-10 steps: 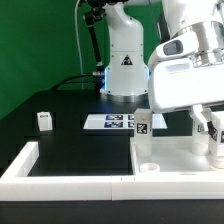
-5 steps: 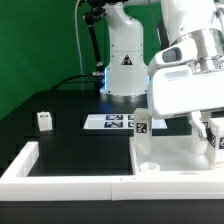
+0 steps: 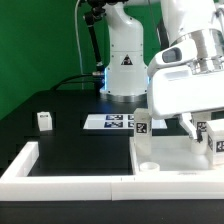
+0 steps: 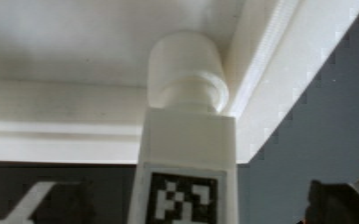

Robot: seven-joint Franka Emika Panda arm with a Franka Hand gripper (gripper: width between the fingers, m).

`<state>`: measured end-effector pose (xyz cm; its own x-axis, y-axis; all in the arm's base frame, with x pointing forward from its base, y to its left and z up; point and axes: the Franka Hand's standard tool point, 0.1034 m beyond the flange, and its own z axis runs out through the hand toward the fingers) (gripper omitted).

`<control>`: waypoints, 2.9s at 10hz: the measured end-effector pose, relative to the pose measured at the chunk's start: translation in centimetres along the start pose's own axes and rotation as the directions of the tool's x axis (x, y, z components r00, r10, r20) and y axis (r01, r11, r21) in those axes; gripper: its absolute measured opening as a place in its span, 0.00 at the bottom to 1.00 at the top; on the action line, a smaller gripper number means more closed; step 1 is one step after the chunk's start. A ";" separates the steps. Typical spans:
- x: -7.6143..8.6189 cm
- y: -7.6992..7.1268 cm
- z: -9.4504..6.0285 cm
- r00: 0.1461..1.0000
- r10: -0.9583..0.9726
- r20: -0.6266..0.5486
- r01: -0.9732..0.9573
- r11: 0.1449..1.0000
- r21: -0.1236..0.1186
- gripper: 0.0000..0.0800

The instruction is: Assemble square table

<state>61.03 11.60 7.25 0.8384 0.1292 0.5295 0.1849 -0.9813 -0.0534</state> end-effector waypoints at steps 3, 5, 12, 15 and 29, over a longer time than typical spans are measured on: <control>0.0 0.0 0.0 1.000 0.000 0.000 0.000 1.000 0.000 0.81; 0.0 0.2 0.0 1.000 0.002 0.006 -0.002 1.000 0.000 0.81; 3.9 -0.4 -2.3 0.926 0.083 0.367 -0.123 0.989 0.086 0.81; 3.0 0.1 -2.1 0.822 0.057 0.567 -0.148 0.982 0.116 0.81; 3.2 1.4 0.2 0.743 0.330 0.582 -0.371 0.927 -0.052 0.36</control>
Offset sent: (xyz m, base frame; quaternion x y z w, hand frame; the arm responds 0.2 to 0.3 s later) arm 0.0000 0.0000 0.0000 0.0000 0.0000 0.0000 1.0000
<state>64.10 10.65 8.70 0.9824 -0.1451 -0.1175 -0.1666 -0.9651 -0.2018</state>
